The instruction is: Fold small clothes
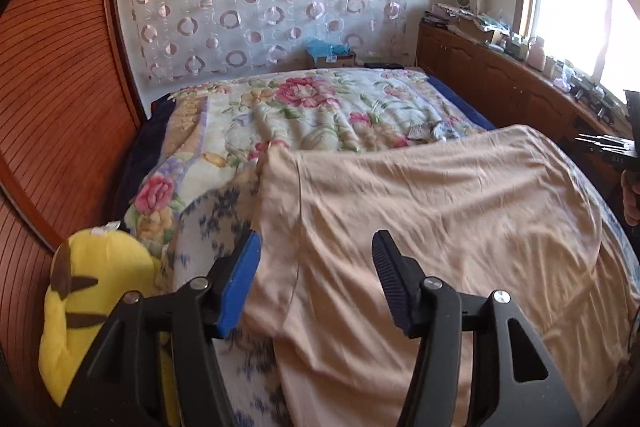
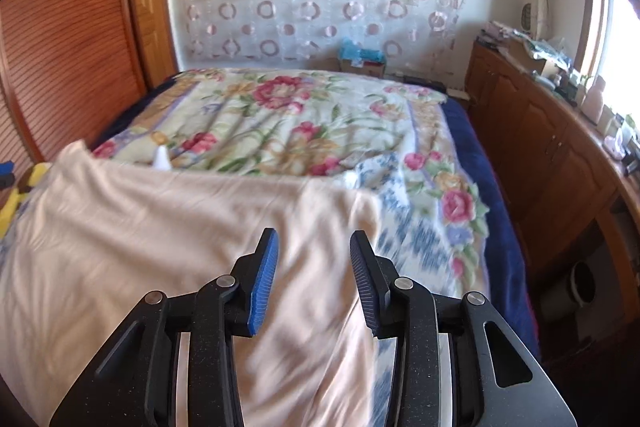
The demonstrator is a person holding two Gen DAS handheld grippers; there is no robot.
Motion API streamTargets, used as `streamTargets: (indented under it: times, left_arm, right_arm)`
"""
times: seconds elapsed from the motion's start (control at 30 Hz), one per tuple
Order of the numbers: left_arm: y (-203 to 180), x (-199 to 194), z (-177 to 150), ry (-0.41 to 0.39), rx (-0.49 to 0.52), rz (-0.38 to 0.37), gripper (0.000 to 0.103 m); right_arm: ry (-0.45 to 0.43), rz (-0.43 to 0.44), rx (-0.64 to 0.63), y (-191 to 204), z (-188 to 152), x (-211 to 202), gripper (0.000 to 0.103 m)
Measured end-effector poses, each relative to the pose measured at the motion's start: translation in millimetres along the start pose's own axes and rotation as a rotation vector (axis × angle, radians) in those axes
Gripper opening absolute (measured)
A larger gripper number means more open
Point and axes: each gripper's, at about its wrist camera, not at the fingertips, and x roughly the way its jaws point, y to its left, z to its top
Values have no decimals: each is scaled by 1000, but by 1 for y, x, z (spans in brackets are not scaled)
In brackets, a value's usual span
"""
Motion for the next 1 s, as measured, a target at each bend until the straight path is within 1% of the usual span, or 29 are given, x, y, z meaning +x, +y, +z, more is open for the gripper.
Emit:
streamTargets:
  times: [0.1, 0.2, 0.23, 0.33, 0.47, 0.53, 0.6, 0.7, 0.83, 1.0]
  left_arm:
    - [-5, -15, -20, 1, -7, 6, 57]
    - [-10, -28, -33, 2, -20, 15, 57]
    - [-12, -32, -37, 3, -19, 14, 57]
    - [-20, -42, -50, 7, -12, -13, 57]
    - [-31, -48, -65, 24, -12, -33, 57]
    - [-36, -48, -72, 30, -8, -39, 57]
    - [-40, -45, -78, 51, -3, -44, 57]
    - [-43, -40, -82, 72, 0, -44, 57]
    - [-44, -30, -90, 105, -6, -47, 57]
    - [-39, -22, -94, 132, -24, -42, 57]
  right_arm:
    - [8, 24, -11, 16, -18, -17, 38]
    - [13, 38, -14, 27, -34, -30, 39]
    - [13, 37, -17, 30, -38, -34, 42]
    - [13, 60, -18, 32, -51, -47, 56]
    - [37, 64, 28, 28, -73, -56, 56]
    - [33, 54, 53, 26, -84, -59, 56]
    - [47, 70, 97, 25, -95, -58, 56]
    - [64, 74, 99, 27, -105, -55, 56]
    - [116, 54, 120, 23, -112, -41, 56]
    - [142, 71, 151, 18, -107, -28, 56]
